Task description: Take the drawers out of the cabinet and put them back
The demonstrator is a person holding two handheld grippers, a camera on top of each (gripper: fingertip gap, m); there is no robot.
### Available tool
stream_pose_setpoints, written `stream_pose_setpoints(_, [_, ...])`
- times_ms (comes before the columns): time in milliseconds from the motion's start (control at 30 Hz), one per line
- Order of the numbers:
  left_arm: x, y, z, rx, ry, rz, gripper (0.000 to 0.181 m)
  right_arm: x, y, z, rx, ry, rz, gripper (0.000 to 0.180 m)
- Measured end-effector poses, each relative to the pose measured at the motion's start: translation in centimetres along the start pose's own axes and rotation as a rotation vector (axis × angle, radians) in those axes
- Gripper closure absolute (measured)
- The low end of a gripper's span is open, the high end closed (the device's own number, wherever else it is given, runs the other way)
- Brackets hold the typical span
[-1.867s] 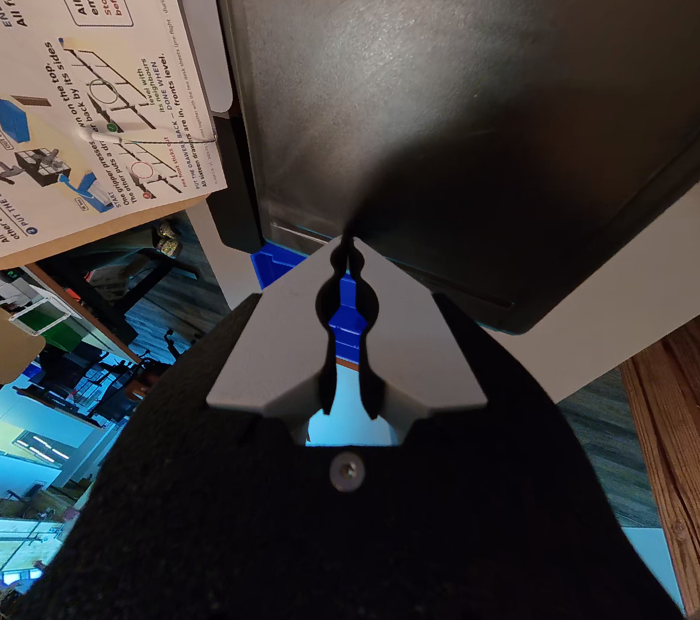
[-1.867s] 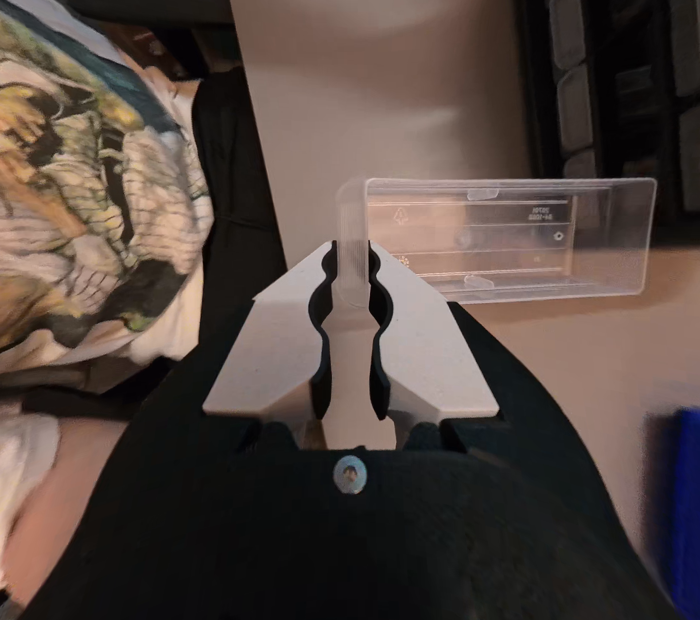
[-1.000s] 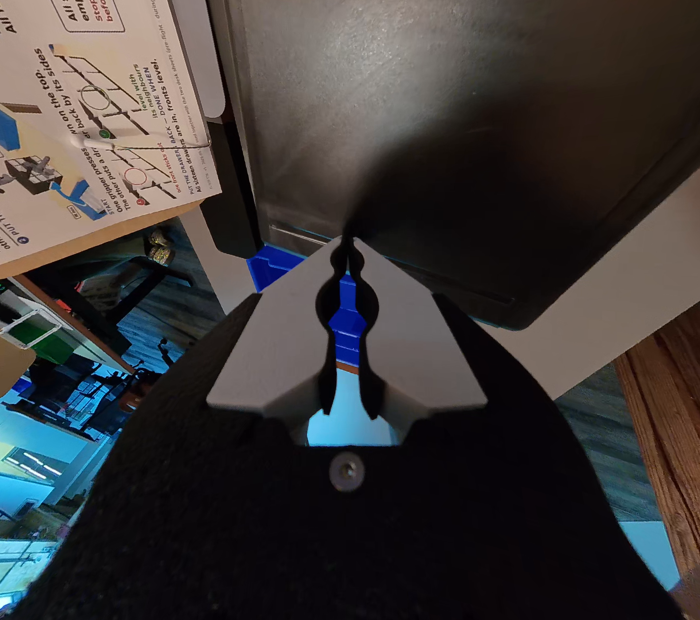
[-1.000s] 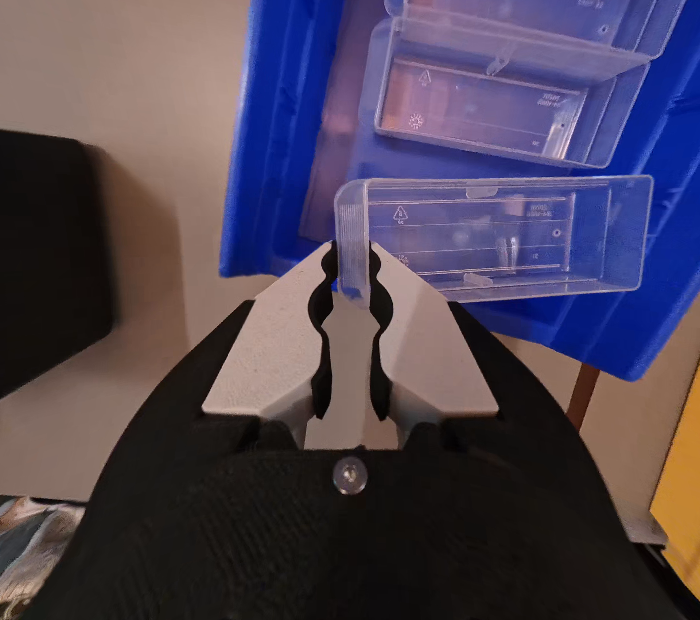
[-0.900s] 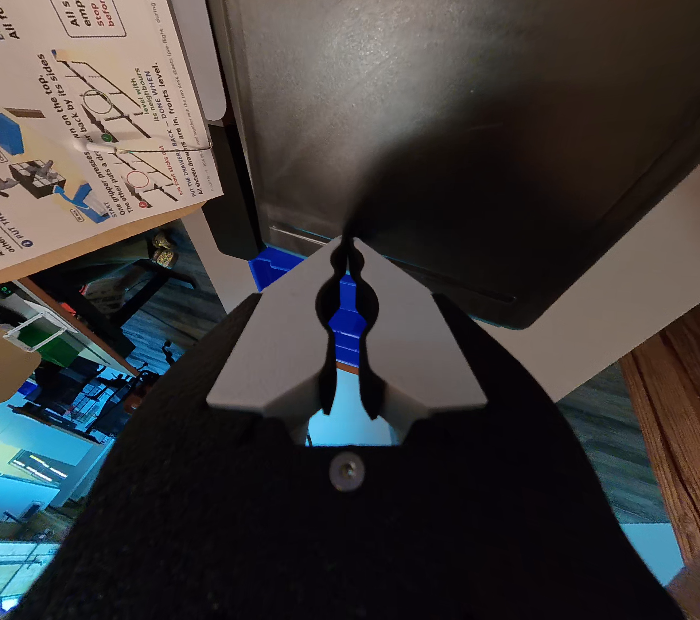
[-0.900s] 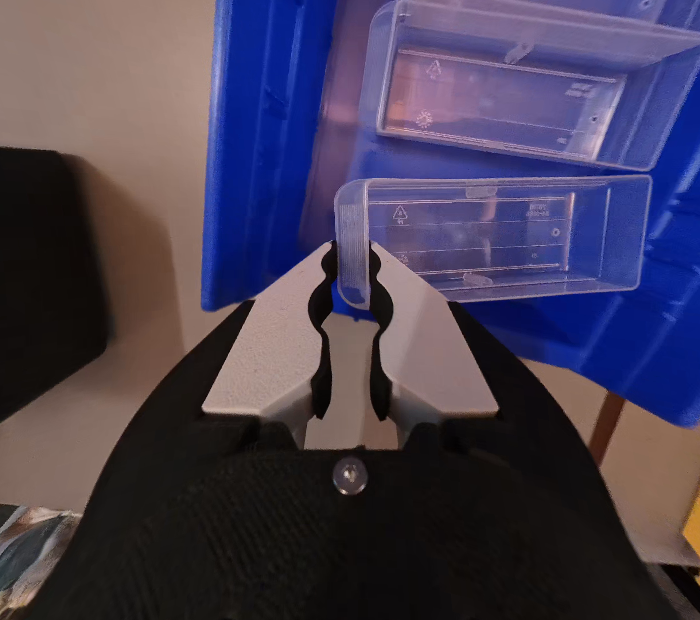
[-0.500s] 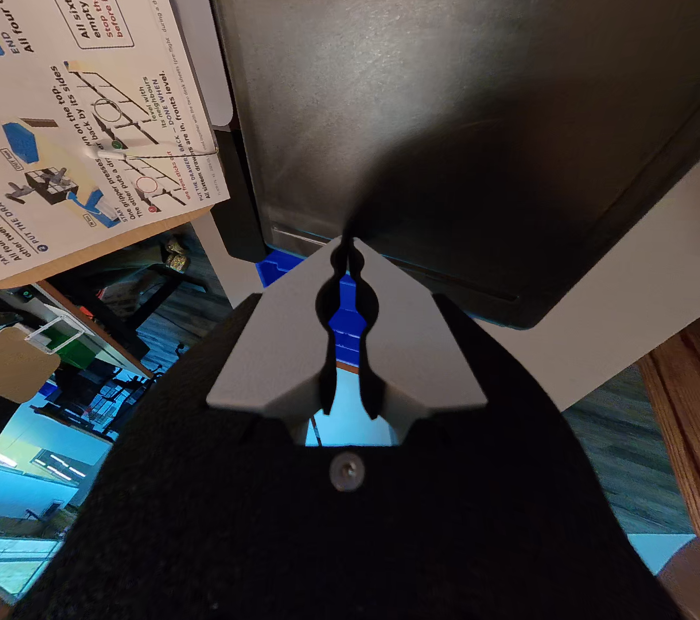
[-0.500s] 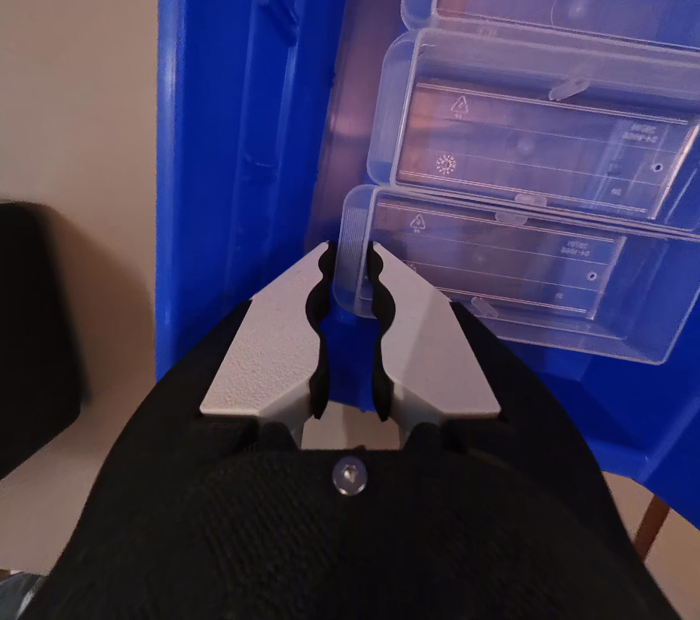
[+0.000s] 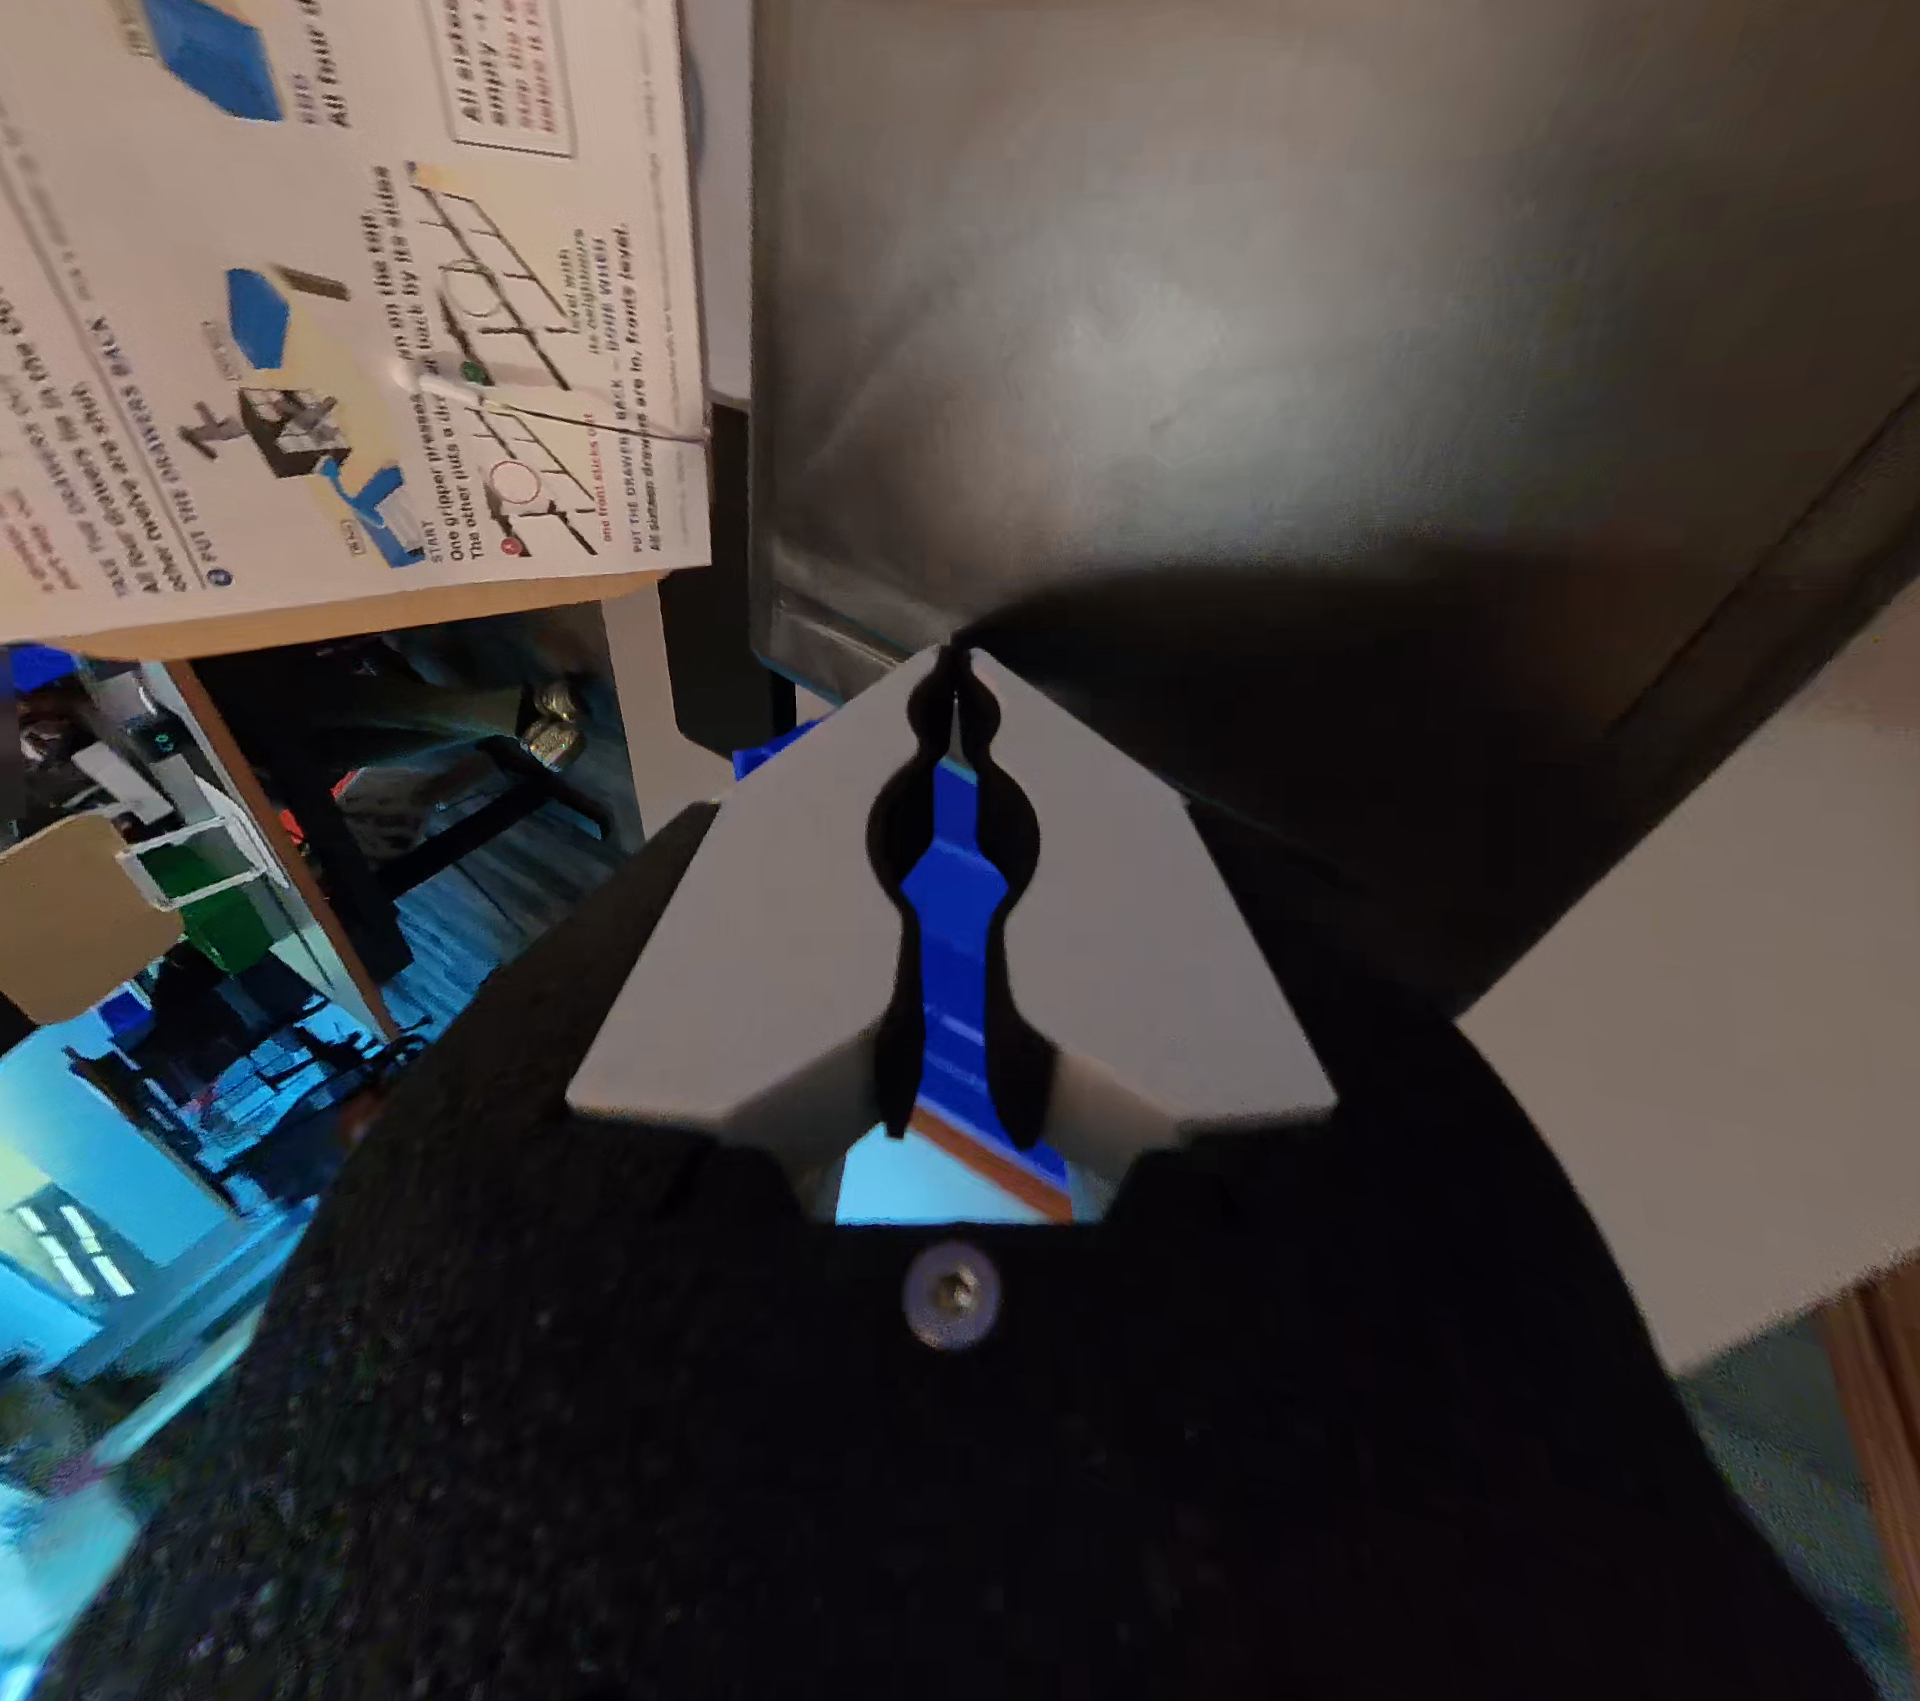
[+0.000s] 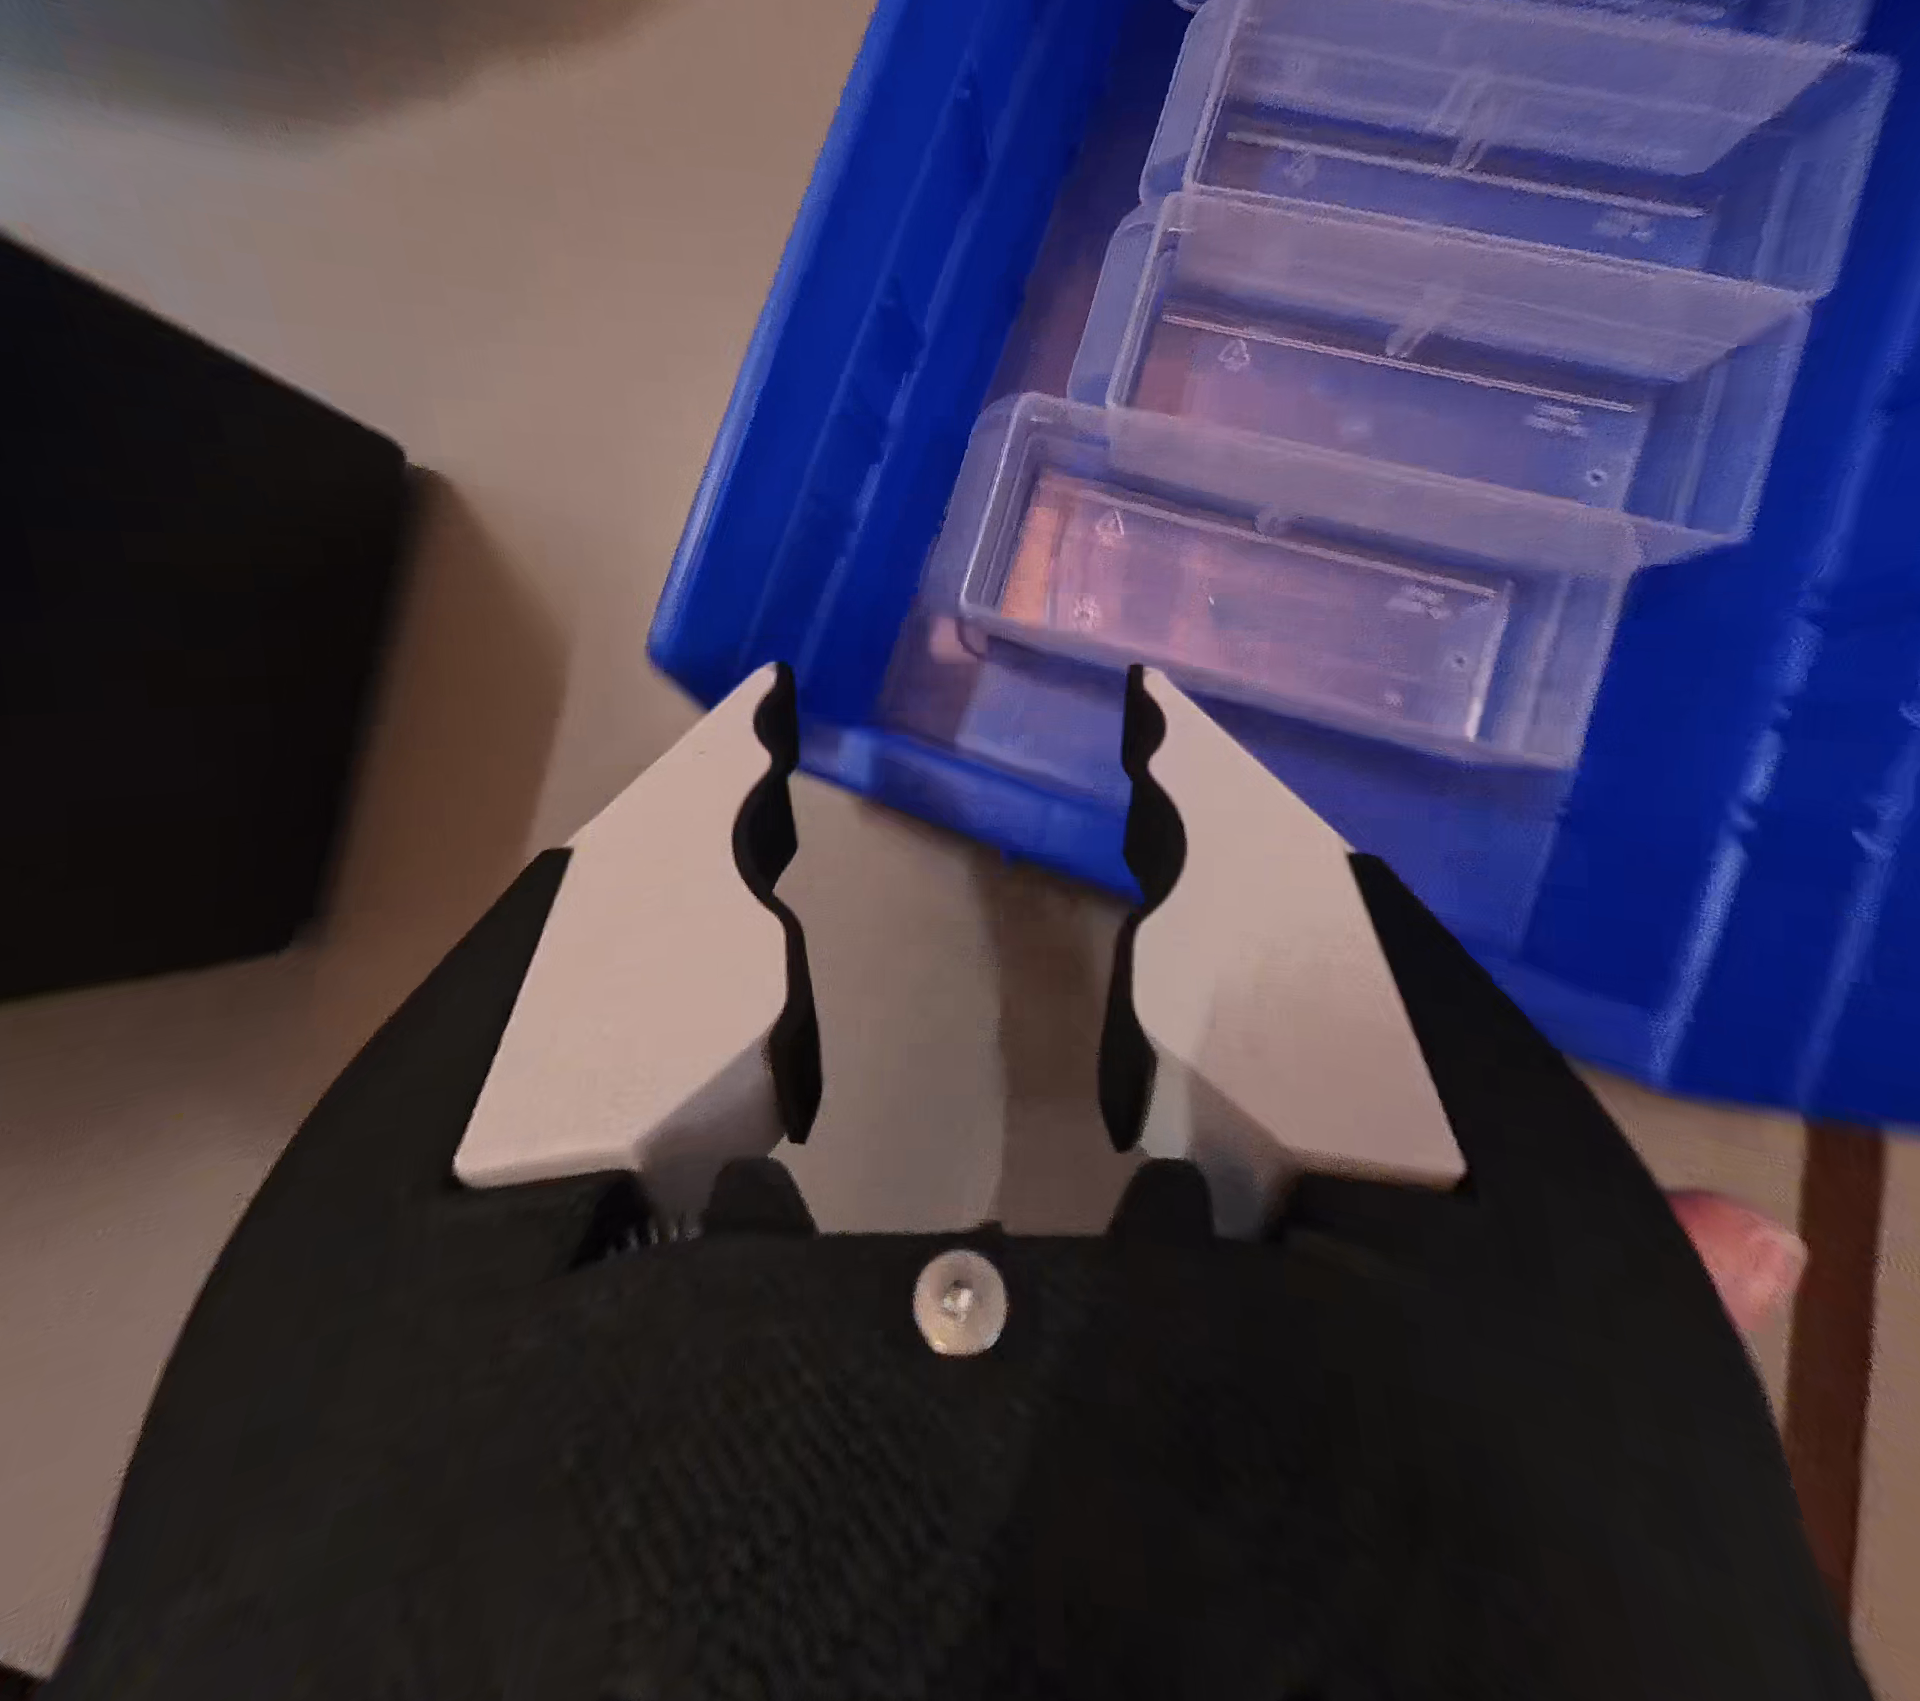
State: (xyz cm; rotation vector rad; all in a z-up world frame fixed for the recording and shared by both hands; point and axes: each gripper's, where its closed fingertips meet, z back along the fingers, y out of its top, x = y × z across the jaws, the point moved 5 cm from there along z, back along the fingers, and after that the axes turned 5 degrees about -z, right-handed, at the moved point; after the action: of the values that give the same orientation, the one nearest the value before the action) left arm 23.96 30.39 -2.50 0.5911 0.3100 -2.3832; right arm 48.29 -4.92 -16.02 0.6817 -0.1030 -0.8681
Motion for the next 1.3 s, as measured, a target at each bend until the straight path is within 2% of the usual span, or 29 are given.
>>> stream_pose_setpoints(33, [0.1, 0.0, 0.1, 0.040, 0.029, 0.040, 0.181, 0.0, -0.7, 1.4, 0.042, -0.005, 0.019, 0.116])
stream_pose_setpoints(100, [0.1, 0.1, 1.0, 0.145, 0.132, 0.156, 0.177, 0.4, -2.3, 4.4, 0.154, -0.064, 0.081, 0.107])
stream_pose_setpoints(167, [-0.3, 0.2, 3.4, 0.279, 0.308, 0.299, 0.170, 1.2, -4.6, 7.2, 0.279, -0.136, 0.150, 0.104])
stream_pose_setpoints(267, [2.0, 2.5, 7.9, 0.586, 0.463, 0.476, 0.162, 3.0, -8.7, 10.2, 0.472, -0.281, 0.270, 0.106])
stream_pose_setpoints(367, [7.9, 8.6, 10.7, 0.921, 0.429, 0.485, 0.157, 3.5, -12.3, 12.2, 0.646, -0.374, 0.321, 0.108])
stream_pose_setpoints(400, [10.2, 11.3, 11.0, 1.004, 0.405, 0.465, 0.158, 3.7, -13.1, 12.8, 0.697, -0.414, 0.312, 0.101])
stream_pose_setpoints(467, [14.0, 16.6, 10.6, 1.140, 0.399, 0.467, 0.156, 4.1, -14.0, 13.5, 0.752, -0.476, 0.292, 0.073])
stream_pose_setpoints(533, [16.4, 21.5, 9.4, 1.248, 0.437, 0.494, 0.155, 4.8, -14.3, 13.7, 0.699, -0.512, 0.309, 0.069])
stream_pose_setpoints(567, [17.0, 23.7, 8.0, 1.240, 0.439, 0.511, 0.152, 5.4, -14.4, 14.0, 0.671, -0.555, 0.304, 0.068])
stream_pose_setpoints(667, [17.0, 29.6, 2.4, 1.068, 0.393, 0.610, 0.115, 6.5, -14.5, 15.4, 0.702, -0.637, 0.290, 0.066])
stream_pose_setpoints(767, [14.0, 32.9, -2.0, 0.969, 0.430, 0.814, 0.106, 6.7, -14.6, 16.3, 0.737, -0.595, 0.236, 0.066])
stream_pose_setpoints(867, [11.0, 34.7, -5.8, 0.892, 0.410, 0.991, 0.105, 6.9, -14.6, 16.5, 0.762, -0.564, 0.209, 0.067])
stream_pose_setpoints(967, [8.7, 35.5, -9.3, 0.786, 0.425, 1.067, 0.111, 7.3, -14.9, 16.2, 0.740, -0.554, 0.206, 0.067])
stream_pose_setpoints(1000, [8.2, 35.6, -10.2, 0.762, 0.423, 1.071, 0.120, 7.5, -14.9, 16.1, 0.739, -0.551, 0.199, 0.067])
stream_pose_setpoints(1067, [7.8, 36.5, -11.3, 0.774, 0.380, 1.029, 0.125, 7.8, -15.0, 15.9, 0.738, -0.538, 0.181, 0.067])
stream_pose_setpoints(1100, [7.7, 37.0, -11.5, 0.791, 0.341, 1.017, 0.134, 7.9, -15.1, 15.8, 0.739, -0.529, 0.172, 0.067])
stream_pose_setpoints(1167, [7.6, 37.6, -11.7, 0.824, 0.296, 1.007, 0.169, 8.1, -15.1, 15.9, 0.748, -0.520, 0.153, 0.067])
stream_pose_setpoints(1300, [7.5, 37.1, -11.9, 0.856, 0.260, 1.059, 0.177, 8.6, -15.1, 16.8, 0.765, -0.526, 0.135, 0.067])
